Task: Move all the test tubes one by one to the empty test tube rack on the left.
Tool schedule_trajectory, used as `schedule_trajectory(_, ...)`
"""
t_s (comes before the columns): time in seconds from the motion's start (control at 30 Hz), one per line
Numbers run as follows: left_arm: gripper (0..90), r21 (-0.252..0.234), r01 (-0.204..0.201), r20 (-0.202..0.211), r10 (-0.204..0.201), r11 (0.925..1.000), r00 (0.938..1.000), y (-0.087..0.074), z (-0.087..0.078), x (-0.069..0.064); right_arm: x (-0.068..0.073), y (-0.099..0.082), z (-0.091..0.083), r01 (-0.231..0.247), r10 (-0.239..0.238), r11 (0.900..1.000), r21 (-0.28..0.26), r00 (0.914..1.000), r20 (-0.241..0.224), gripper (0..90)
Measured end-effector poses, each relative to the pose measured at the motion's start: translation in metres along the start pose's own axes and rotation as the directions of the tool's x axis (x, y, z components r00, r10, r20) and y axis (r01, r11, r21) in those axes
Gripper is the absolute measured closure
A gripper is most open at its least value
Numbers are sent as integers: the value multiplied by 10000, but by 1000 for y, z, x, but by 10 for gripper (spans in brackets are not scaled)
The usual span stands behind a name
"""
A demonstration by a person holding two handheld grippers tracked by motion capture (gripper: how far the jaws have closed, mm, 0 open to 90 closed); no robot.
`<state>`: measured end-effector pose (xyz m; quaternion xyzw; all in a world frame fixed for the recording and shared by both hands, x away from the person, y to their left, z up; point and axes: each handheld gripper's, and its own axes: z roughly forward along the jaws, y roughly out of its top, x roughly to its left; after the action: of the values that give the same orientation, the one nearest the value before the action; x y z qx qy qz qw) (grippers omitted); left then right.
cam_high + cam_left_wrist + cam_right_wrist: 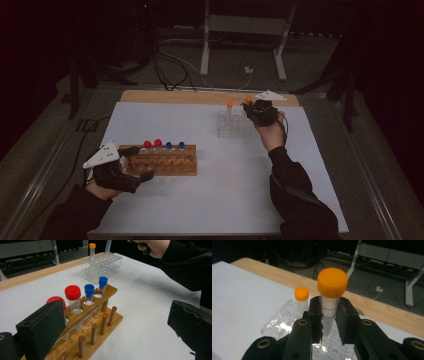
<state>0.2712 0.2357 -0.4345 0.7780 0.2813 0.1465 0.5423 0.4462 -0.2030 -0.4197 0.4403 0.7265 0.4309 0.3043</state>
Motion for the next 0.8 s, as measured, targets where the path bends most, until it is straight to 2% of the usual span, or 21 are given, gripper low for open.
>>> schedule_trajectory(0.23, 20, 3, -102, 237, 102, 9999, 9997, 6, 1, -6, 6, 9, -27, 297, -308, 9989, -350, 9990, -313, 742)
schedule_trajectory(0.5, 20, 12, -143, 455, 143, 9999, 9989, 12, 4, -11, 22, 1, -57, 547, -594, 9973, -494, 9933, -989, 742)
schedule_trajectory(0.67, 20, 42, -153, 589, 150, 9999, 9982, 15, 8, -14, 38, -10, -72, 815, -878, 9956, -470, 9841, -1542, 742)
schedule_trajectory(0.8, 20, 106, -186, 798, 177, 9998, 9967, 17, 12, -17, 53, -21, -83, 1002, -1070, 9941, -427, 9716, -2110, 742)
